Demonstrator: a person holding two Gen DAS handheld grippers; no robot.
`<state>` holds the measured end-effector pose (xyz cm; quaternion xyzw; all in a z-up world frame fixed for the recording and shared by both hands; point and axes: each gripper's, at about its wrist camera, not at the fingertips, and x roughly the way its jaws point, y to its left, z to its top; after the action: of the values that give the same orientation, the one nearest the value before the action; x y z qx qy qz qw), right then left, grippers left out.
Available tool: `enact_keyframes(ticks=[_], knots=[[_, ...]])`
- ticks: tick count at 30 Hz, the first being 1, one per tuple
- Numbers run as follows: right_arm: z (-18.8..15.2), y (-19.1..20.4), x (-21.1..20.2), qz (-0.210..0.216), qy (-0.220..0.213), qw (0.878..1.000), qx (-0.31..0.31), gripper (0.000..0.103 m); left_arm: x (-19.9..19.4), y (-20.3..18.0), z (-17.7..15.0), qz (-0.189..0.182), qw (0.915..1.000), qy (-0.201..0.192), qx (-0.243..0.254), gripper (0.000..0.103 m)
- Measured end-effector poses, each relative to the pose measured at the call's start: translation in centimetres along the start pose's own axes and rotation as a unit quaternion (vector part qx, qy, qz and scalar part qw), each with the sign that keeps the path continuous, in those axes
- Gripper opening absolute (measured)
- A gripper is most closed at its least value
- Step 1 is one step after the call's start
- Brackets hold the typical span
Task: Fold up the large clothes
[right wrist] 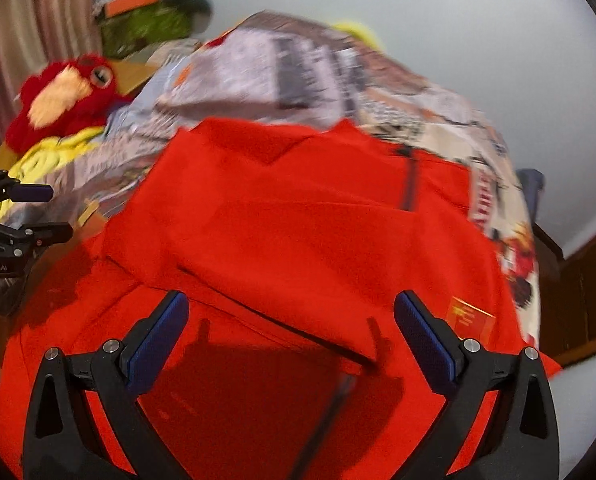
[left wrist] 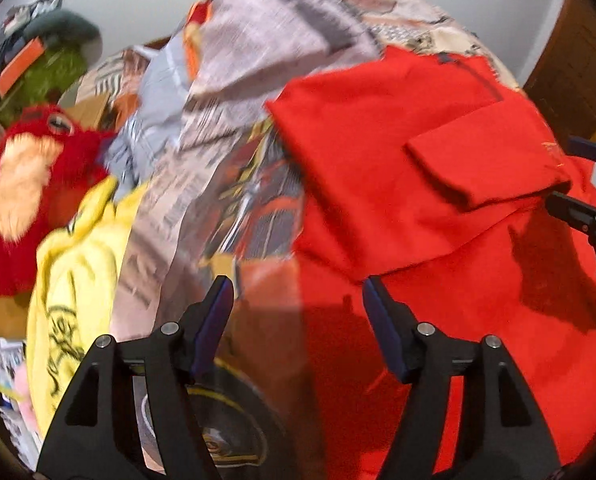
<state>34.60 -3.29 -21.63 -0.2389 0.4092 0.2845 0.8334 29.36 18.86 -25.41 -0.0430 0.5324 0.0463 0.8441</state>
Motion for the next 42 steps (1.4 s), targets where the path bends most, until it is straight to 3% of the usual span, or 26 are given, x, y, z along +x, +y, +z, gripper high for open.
enact_keyframes(ticks=[5,11,14,16,19,25,28,34,39,42], knots=[[0.8,2.9,3.3,0.011,0.035,0.999,-0.029,0.095,2.2,0.4,-1.3,-0.02,0.9995,0.023,-0.005,0.066],[1.2,4.0,6.1,0.01,0.063,0.997,-0.047,0.063,4.3,-1.3,-1.1,-0.022,0.9989,0.033,0.025,0.067],[1.5,4.0,6.2,-0.012,0.04,0.998,-0.051,0.038,5.8,-1.8,-0.5,-0.023,0.9986,0.044,0.013,0.072],[1.7,3.9,6.1,-0.022,0.027,0.998,-0.053,0.007,6.4,-1.9,-0.2,-0.02,0.9989,0.042,0.002,0.079],[2.2,2.5,5.5,-0.008,0.019,1.0,-0.022,0.006,6.8,-1.9,0.2,-0.017,0.999,0.04,-0.011,0.08],[3.7,-2.2,0.4,-0.055,-0.058,0.996,0.042,0.006,7.0,0.0,0.5,-0.011,0.9976,0.036,-0.059,0.08],[4.1,-6.4,-3.6,-0.068,-0.101,0.988,0.097,0.006,7.4,1.6,0.5,-0.013,0.994,0.04,-0.101,0.08],[3.0,-13.2,-9.9,-0.117,-0.159,0.965,0.171,0.006,7.6,2.6,0.8,-0.003,0.9901,0.039,-0.134,0.08],[0.2,-15.9,-12.3,-0.147,-0.177,0.951,0.208,0.006,7.7,1.9,0.9,0.015,0.9908,0.037,-0.129,0.08],[-1.8,-16.4,-11.8,-0.142,-0.16,0.95,0.226,0.006,7.8,1.7,1.2,0.029,0.9889,0.03,-0.143,0.08]])
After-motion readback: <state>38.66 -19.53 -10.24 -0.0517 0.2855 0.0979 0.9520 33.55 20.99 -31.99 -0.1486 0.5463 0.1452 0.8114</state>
